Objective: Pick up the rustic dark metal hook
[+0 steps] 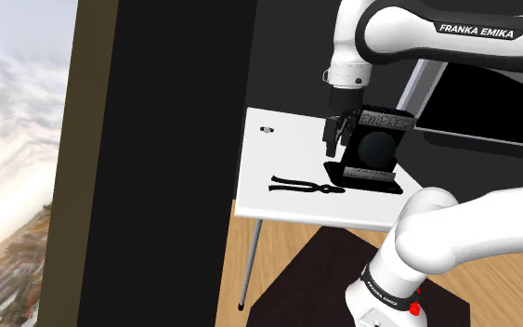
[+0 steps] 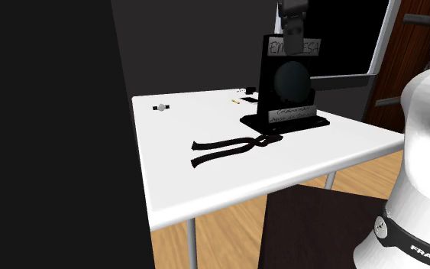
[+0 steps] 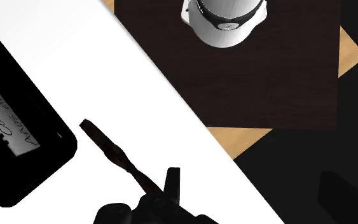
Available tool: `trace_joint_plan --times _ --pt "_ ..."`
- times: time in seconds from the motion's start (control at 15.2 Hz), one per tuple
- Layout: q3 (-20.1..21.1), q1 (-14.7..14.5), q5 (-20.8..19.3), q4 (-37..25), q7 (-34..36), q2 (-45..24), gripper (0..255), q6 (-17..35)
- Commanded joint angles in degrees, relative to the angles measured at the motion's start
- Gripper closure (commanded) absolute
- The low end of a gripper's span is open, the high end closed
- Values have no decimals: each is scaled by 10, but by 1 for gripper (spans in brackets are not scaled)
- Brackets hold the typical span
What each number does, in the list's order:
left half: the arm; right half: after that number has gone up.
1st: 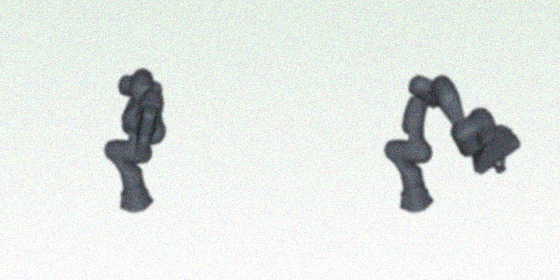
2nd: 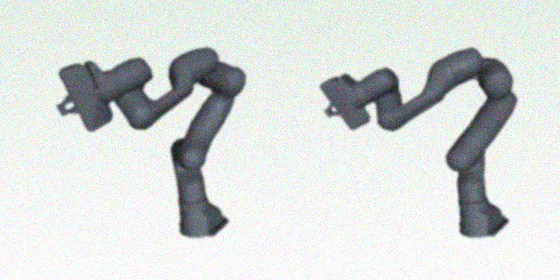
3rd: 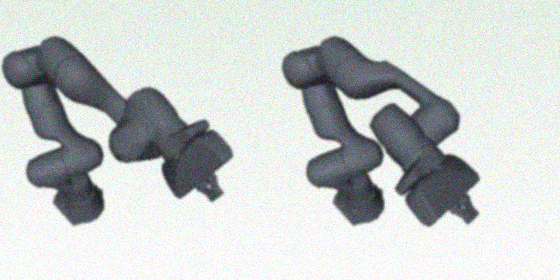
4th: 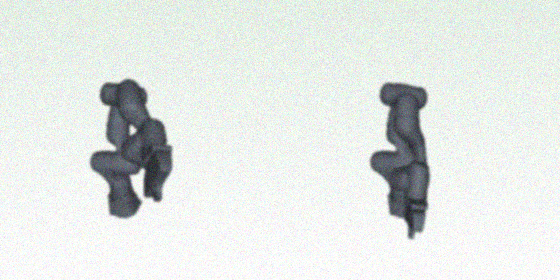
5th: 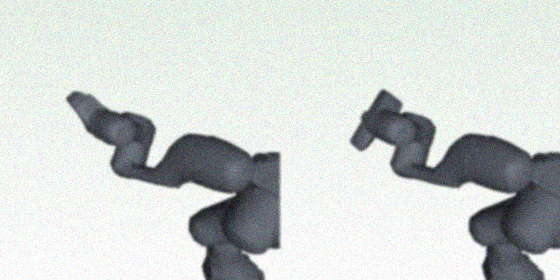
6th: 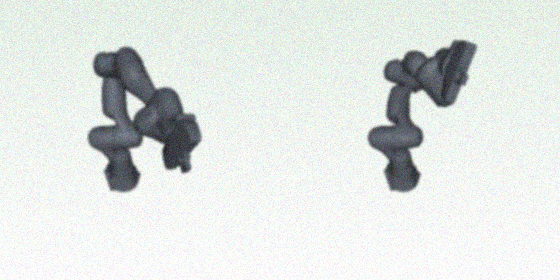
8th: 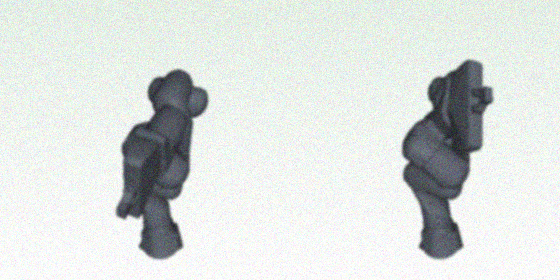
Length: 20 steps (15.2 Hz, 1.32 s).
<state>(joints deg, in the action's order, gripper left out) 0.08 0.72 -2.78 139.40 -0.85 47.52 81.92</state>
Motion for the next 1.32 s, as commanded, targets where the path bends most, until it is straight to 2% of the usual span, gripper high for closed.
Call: trace_joint_plan --times 0.0,0.33,0.66,0.92,1.19,1.25 --pt "0 0 0 0 0 0 0 0" --pt "-50 -21 -69 100 -126 28 0 108" --pt "-112 -33 -143 178 -245 23 0 236" --pt "-170 -37 -206 220 -337 -16 0 356" --pt "-234 -45 -265 240 -424 -89 0 490" --pt "-236 -44 -269 244 -422 -96 0 500"
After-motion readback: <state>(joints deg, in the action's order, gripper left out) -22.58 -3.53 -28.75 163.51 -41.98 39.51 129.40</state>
